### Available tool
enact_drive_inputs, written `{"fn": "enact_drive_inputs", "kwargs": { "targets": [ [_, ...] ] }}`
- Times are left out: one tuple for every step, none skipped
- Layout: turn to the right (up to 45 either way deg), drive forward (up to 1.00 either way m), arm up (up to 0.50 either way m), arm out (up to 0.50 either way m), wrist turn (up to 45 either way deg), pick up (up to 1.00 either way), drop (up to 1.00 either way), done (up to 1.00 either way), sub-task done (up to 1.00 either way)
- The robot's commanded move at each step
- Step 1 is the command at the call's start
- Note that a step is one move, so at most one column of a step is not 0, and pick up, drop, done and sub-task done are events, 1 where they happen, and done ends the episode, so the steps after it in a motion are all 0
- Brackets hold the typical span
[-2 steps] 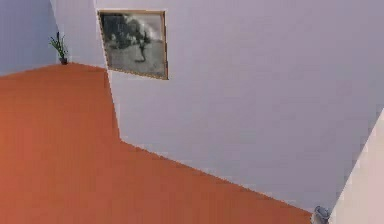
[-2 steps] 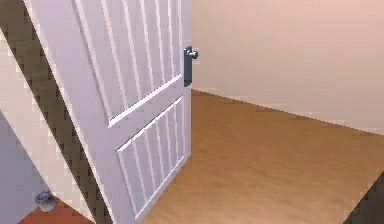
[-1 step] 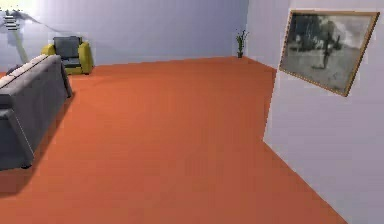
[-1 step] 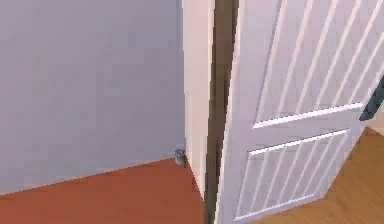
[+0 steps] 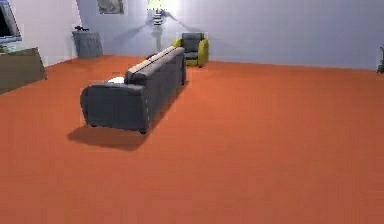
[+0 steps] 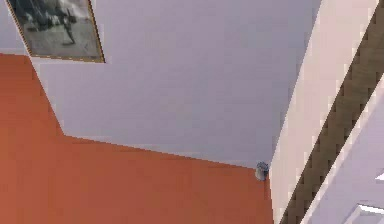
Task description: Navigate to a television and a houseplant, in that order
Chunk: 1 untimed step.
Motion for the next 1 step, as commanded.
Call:
{"fn": "enact_drive_inputs", "kwargs": {
  "targets": [
    [0.0,0.15,0.00,0.00,0.0,0.00,0.00,0.00,0.00]
  ]
}}
